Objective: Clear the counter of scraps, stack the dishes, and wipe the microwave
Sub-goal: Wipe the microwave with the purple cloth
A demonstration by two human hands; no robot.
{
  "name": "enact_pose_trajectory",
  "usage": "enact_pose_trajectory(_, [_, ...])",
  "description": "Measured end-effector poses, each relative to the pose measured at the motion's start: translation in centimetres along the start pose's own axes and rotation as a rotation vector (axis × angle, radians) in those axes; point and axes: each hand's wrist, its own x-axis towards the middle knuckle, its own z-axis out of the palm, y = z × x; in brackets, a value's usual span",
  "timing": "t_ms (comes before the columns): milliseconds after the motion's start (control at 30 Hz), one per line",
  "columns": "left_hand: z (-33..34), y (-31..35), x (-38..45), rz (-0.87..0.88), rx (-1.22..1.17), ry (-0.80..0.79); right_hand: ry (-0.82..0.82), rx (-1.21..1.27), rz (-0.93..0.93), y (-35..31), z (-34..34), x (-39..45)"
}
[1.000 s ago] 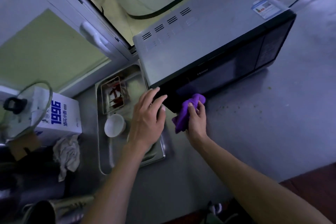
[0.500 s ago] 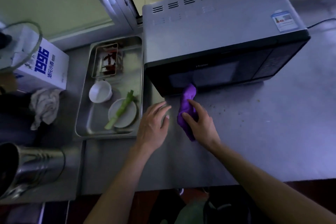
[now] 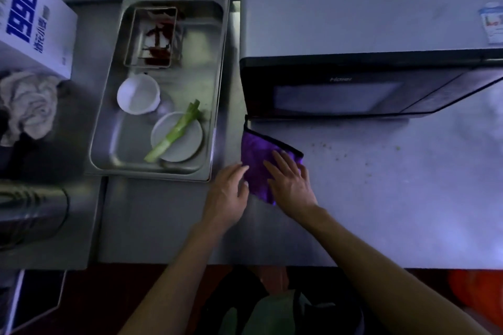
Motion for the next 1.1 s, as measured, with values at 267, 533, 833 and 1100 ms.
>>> enact_pose_trajectory(267, [2.2,-1.0,3.1,0.105,0.239,-0.185,-0.077,-0.215,-0.058,1.4,1.1,1.1])
enact_pose_trajectory(533, [1.6,-1.7,8.3,0.127,0.376,-0.224,-0.096,-0.288,-0.116,2.1,-1.8,6.1])
enact_pose_trajectory(833, [1.2,-1.7,9.4,0.159,0.413,-0.302,-0.062,-0.204,-0.013,1.7,-0.3,4.4])
enact_pose_trajectory(1100, [1.2,-1.0,9.8,0.230,0.536,-0.322,-0.045,-0.209,-0.037,2.8,-1.3,5.0])
